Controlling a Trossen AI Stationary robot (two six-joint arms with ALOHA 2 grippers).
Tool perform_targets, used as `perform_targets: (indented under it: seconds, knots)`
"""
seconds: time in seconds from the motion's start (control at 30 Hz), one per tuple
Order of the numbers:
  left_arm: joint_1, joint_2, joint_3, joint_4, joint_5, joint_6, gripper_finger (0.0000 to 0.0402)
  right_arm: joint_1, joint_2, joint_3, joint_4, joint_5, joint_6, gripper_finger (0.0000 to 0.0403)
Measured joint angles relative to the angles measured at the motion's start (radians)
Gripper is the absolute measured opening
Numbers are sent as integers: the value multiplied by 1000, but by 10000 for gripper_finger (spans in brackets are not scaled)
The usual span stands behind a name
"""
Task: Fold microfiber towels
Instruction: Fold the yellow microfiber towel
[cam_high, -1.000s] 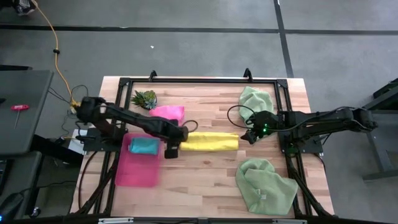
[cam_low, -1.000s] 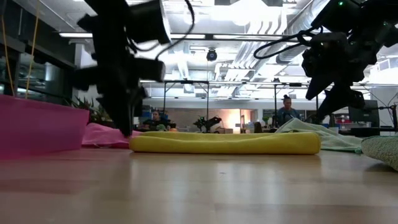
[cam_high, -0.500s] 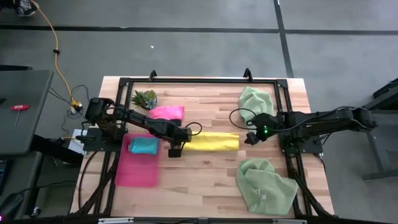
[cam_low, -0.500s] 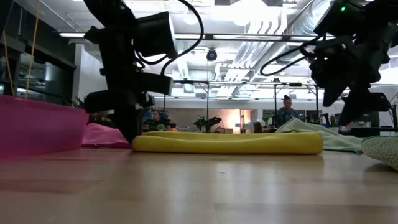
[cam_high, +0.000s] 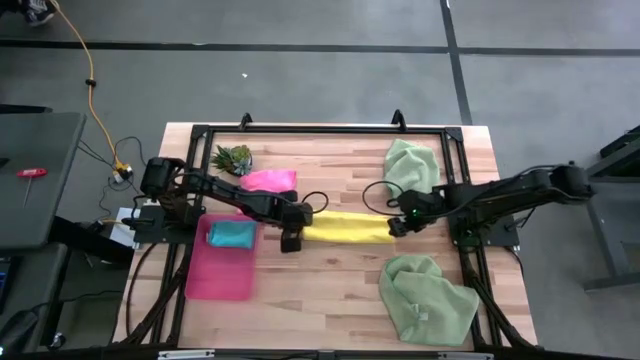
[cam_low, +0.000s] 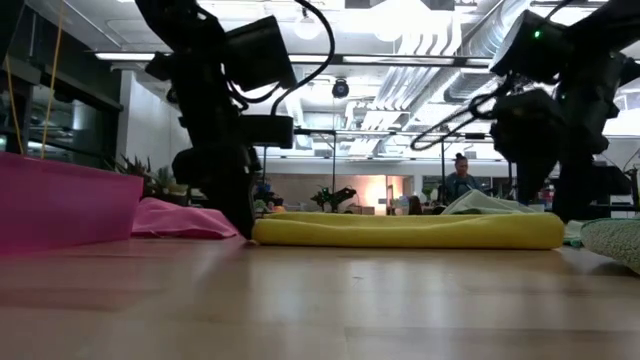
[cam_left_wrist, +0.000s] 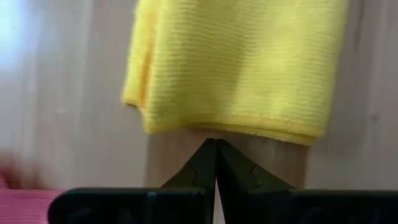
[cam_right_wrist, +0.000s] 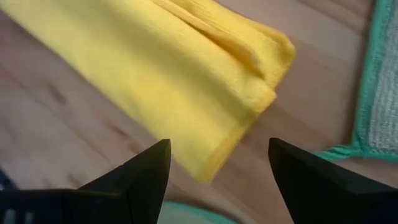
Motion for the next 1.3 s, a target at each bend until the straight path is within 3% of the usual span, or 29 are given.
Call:
perform_targets:
  seconds: [0.4,0.6,0.77,1.03,1.3]
  knots:
    - [-35,-1,0,1,3,-46,0,34,162,0,205,60,102,261]
    - [-35,-2,0,4,5,-64,0,52,220,4,256,83,129,242]
    - [-35,-2,0,3,10,-64,0,52,205,2,251,107,130,186]
    - [-35,-2,0,56,45,-72,0,51,75,-2,55,110,60,15]
    - [-35,-3,0,139,47,-99,0,14,-149,-2,-154,124,79,4]
